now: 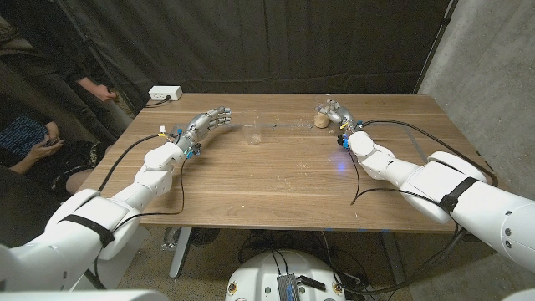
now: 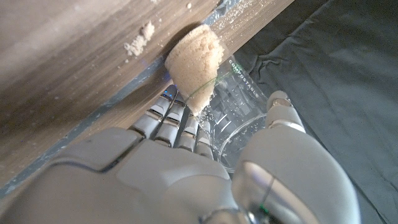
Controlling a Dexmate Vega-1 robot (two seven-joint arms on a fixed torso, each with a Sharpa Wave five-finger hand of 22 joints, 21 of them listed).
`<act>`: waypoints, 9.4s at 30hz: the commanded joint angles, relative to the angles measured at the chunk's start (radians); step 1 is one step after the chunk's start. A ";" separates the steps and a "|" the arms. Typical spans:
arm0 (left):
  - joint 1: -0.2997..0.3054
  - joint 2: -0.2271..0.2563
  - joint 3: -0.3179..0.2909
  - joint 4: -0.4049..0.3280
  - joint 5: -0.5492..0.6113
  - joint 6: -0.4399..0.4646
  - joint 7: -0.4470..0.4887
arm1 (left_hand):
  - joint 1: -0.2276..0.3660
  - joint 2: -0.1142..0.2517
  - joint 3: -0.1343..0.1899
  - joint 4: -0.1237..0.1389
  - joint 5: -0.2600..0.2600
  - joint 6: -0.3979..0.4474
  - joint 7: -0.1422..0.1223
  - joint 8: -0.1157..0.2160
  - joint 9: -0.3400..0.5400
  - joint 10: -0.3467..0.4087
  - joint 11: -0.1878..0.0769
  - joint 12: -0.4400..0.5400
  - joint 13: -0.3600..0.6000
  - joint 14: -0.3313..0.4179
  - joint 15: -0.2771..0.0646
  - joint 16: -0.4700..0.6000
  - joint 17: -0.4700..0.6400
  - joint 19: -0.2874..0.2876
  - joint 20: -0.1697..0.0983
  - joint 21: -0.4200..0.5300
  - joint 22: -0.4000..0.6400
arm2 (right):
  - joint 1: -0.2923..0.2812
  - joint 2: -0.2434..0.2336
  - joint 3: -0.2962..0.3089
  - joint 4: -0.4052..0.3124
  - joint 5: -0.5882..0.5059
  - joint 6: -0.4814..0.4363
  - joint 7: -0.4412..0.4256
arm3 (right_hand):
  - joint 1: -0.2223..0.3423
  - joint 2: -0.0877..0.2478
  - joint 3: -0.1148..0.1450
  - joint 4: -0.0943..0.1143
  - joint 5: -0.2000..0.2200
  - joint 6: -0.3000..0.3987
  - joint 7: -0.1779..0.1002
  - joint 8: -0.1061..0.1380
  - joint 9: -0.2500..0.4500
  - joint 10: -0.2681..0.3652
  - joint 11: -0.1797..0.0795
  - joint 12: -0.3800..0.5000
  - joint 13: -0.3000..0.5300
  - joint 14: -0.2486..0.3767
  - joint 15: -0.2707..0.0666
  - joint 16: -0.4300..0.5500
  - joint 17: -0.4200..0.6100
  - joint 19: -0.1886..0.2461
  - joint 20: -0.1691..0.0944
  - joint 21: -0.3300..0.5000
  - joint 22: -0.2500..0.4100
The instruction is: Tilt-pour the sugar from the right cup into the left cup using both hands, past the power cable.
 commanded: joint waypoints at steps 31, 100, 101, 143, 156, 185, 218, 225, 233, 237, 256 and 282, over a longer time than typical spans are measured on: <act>0.029 0.013 0.007 -0.071 0.013 0.016 0.040 | 0.007 -0.005 0.019 -0.008 0.002 0.008 -0.003 0.004 0.003 0.015 -0.005 0.008 0.007 0.010 -0.104 0.005 0.005 0.009 -0.008 -0.008 0.006 | -0.040 -0.004 0.052 0.003 0.042 0.062 -0.021 | 0.171 0.032 -0.045 -0.013 -0.008 0.122 -0.039 0.118 0.073 0.081 -0.028 0.169 0.156 0.132 -0.187 0.146 0.170 0.144 -0.138 0.075 0.040; 0.098 0.161 0.061 -0.133 0.208 -0.160 0.162 | -0.017 -0.217 -0.082 -0.074 0.087 -0.335 -0.042 -0.117 0.020 -0.243 -0.008 -0.076 0.023 -0.225 -0.070 -0.040 0.014 -0.058 0.040 -0.073 0.003 | -0.065 -0.135 0.066 -0.030 -0.145 0.429 -0.113 | 0.197 0.042 -0.070 0.006 -0.012 0.171 -0.045 0.181 0.115 0.114 -0.037 0.233 0.216 0.172 -0.190 0.134 0.204 0.153 -0.137 0.098 0.054; 0.096 0.162 0.063 -0.130 0.214 -0.163 0.164 | -0.017 -0.219 -0.084 -0.075 0.089 -0.341 -0.043 -0.119 0.021 -0.252 -0.007 -0.079 0.023 -0.230 -0.070 -0.040 0.015 -0.060 0.039 -0.075 0.003 | -0.065 -0.136 0.067 -0.031 -0.148 0.432 -0.115 | 0.197 0.042 -0.070 0.006 -0.012 0.172 -0.045 0.181 0.115 0.114 -0.036 0.234 0.217 0.172 -0.190 0.134 0.204 0.152 -0.138 0.098 0.054; -0.045 0.120 0.211 0.057 0.428 -0.272 0.269 | -0.002 -0.257 -0.272 -0.162 0.107 -0.588 -0.036 -0.171 0.071 -0.441 0.002 -0.091 0.036 -0.391 -0.048 -0.034 0.021 -0.142 0.028 -0.142 0.007 | -0.058 -0.168 0.094 -0.060 -0.208 0.460 -0.112 | 0.198 0.046 -0.081 0.011 -0.014 0.183 -0.045 0.200 0.127 0.123 -0.043 0.253 0.237 0.191 -0.191 0.119 0.215 0.154 -0.141 0.108 0.058; -0.131 0.053 0.281 0.188 0.440 -0.274 0.271 | -0.007 -0.250 -0.294 -0.164 0.108 -0.576 -0.034 -0.160 0.077 -0.439 0.000 -0.084 0.038 -0.389 -0.050 -0.028 0.024 -0.139 0.020 -0.143 0.009 | -0.061 -0.182 0.103 -0.072 -0.214 0.467 -0.113 | 0.198 0.048 -0.084 0.012 -0.015 0.186 -0.044 0.204 0.129 0.125 -0.043 0.257 0.242 0.194 -0.191 0.114 0.218 0.154 -0.141 0.110 0.059; -0.195 0.006 0.366 0.213 0.417 -0.227 0.243 | -0.005 -0.232 -0.333 -0.168 0.116 -0.543 -0.035 -0.135 0.092 -0.418 -0.008 -0.063 0.041 -0.373 -0.060 -0.016 0.030 -0.127 0.014 -0.143 0.012 | -0.063 -0.183 0.112 -0.063 -0.214 0.466 -0.124 | 0.198 0.050 -0.090 0.013 -0.016 0.197 -0.044 0.214 0.133 0.124 -0.043 0.263 0.252 0.200 -0.191 0.104 0.226 0.154 -0.140 0.115 0.061; -0.227 -0.041 0.426 0.216 0.420 -0.192 0.242 | 0.031 -0.194 -0.364 -0.169 0.144 -0.446 -0.043 -0.075 0.113 -0.323 -0.021 -0.006 0.051 -0.278 -0.090 0.013 0.043 -0.081 -0.017 -0.131 0.015 | -0.071 -0.198 0.123 -0.060 -0.197 0.479 -0.126 | 0.200 0.053 -0.094 0.013 -0.017 0.199 -0.042 0.219 0.135 0.123 -0.043 0.268 0.261 0.205 -0.191 0.094 0.235 0.152 -0.140 0.120 0.063; -0.215 -0.043 0.417 0.215 0.412 -0.215 0.245 | 0.069 -0.160 -0.357 -0.172 0.159 -0.379 -0.042 -0.041 0.118 -0.263 -0.032 0.029 0.060 -0.225 -0.105 0.026 0.052 -0.055 -0.020 -0.121 0.016 | -0.080 -0.208 0.128 -0.072 -0.200 0.489 -0.128 | 0.201 0.055 -0.095 0.014 -0.017 0.201 -0.042 0.220 0.136 0.124 -0.044 0.269 0.263 0.206 -0.191 0.093 0.237 0.151 -0.140 0.121 0.063; -0.200 -0.044 0.396 0.214 0.395 -0.239 0.238 | 0.102 -0.138 -0.352 -0.176 0.168 -0.334 -0.046 -0.018 0.121 -0.213 -0.038 0.058 0.066 -0.173 -0.114 0.036 0.058 -0.029 -0.020 -0.112 0.016 | -0.092 -0.220 0.137 -0.097 -0.213 0.492 -0.135 | 0.201 0.057 -0.096 0.014 -0.017 0.206 -0.042 0.222 0.134 0.123 -0.044 0.270 0.265 0.207 -0.191 0.091 0.240 0.150 -0.140 0.121 0.063; -0.192 -0.043 0.386 0.214 0.387 -0.247 0.231 | 0.118 -0.130 -0.349 -0.179 0.171 -0.315 -0.045 -0.008 0.122 -0.198 -0.039 0.067 0.068 -0.149 -0.117 0.041 0.060 -0.014 -0.024 -0.106 0.016 | -0.102 -0.225 0.144 -0.113 -0.218 0.490 -0.137 | 0.201 0.058 -0.096 0.014 -0.018 0.208 -0.042 0.223 0.134 0.123 -0.045 0.270 0.266 0.208 -0.191 0.090 0.241 0.149 -0.140 0.122 0.063; -0.130 -0.067 0.308 0.217 0.320 -0.265 0.227 | 0.208 -0.069 -0.320 -0.188 0.167 -0.208 -0.042 0.038 0.113 -0.106 -0.046 0.119 0.077 -0.035 -0.133 0.059 0.073 0.041 -0.027 -0.084 0.015 | -0.139 -0.252 0.179 -0.188 -0.244 0.464 -0.130 | 0.200 0.061 -0.099 0.016 -0.019 0.217 -0.046 0.224 0.129 0.126 -0.048 0.273 0.269 0.210 -0.191 0.085 0.245 0.145 -0.138 0.123 0.063; -0.096 -0.030 0.264 0.128 0.353 -0.381 0.270 | 0.221 -0.056 -0.322 -0.180 0.149 -0.196 -0.036 0.043 0.104 -0.099 -0.041 0.129 0.081 -0.022 -0.132 0.046 0.080 0.051 -0.020 -0.079 0.014 | -0.200 -0.270 0.254 -0.314 -0.117 0.431 0.031 | 0.203 0.064 -0.103 0.014 -0.022 0.230 -0.046 0.228 0.122 0.146 -0.044 0.275 0.263 0.226 -0.191 0.079 0.254 0.147 -0.137 0.128 0.062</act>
